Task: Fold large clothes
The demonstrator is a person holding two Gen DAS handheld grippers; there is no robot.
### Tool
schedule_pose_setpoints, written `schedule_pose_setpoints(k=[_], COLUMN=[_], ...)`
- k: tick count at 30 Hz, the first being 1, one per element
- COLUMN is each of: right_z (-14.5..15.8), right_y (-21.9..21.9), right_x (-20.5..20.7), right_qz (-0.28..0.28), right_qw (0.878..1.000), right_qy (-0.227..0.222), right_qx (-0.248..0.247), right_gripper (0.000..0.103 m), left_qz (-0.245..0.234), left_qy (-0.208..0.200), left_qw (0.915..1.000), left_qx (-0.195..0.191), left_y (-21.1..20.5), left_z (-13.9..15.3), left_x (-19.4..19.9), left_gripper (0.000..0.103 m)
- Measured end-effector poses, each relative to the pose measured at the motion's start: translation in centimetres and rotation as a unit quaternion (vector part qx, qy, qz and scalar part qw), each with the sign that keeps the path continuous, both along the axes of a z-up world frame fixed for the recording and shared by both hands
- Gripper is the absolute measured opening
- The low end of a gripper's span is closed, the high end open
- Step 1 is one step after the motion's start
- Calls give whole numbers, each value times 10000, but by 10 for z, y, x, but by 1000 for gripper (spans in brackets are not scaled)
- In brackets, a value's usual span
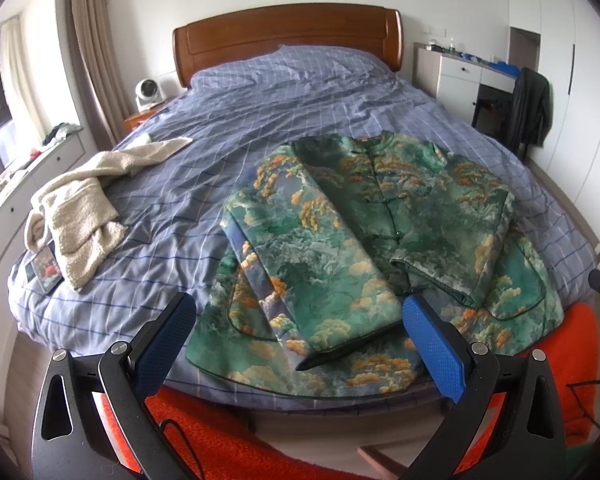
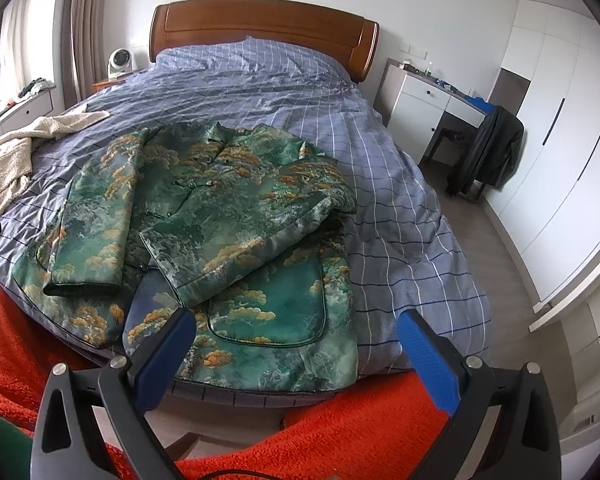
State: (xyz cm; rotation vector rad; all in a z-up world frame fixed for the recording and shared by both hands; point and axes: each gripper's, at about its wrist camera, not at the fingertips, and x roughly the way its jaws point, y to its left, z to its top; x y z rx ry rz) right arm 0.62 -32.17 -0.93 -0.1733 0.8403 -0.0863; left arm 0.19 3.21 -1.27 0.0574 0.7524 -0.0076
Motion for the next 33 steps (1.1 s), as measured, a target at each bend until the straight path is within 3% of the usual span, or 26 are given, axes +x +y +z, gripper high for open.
schedule_pose_setpoints(k=[14,20,23,27,31,32,33], right_z=[-15,-23,-40,-83,-138,-150,-156], right_y=[1,7,36,88,110,109,106], right_x=[10,36,61,94,131,141,149], right_qz=[45,876,1842,3051,3262,3213,3149], right_qw=[9995,9957,9822,9506,9378,9379,9399], right_qy=[277,-74,-87,257,683,835,962], right_qx=[-138,-303,-361,-515,-968,-1007,-901], right_gripper=[103,103,103,102,101,95,74], left_qz=[28,10,68,150,286,329,357], left_qy=[137,154,164,258,298,311,327], left_qw=[9999,9999,9998,9996,9991,9989,9988], left_qx=[-3,30,-8,-14,67,79,84], left_y=[3,-4,-2,2,9,11,11], left_z=[-11,-11,-11,-16,-18,-19,-19], left_x=[3,7,5,5,4,4,4], left_gripper=[103,103,103,103,103,103,103])
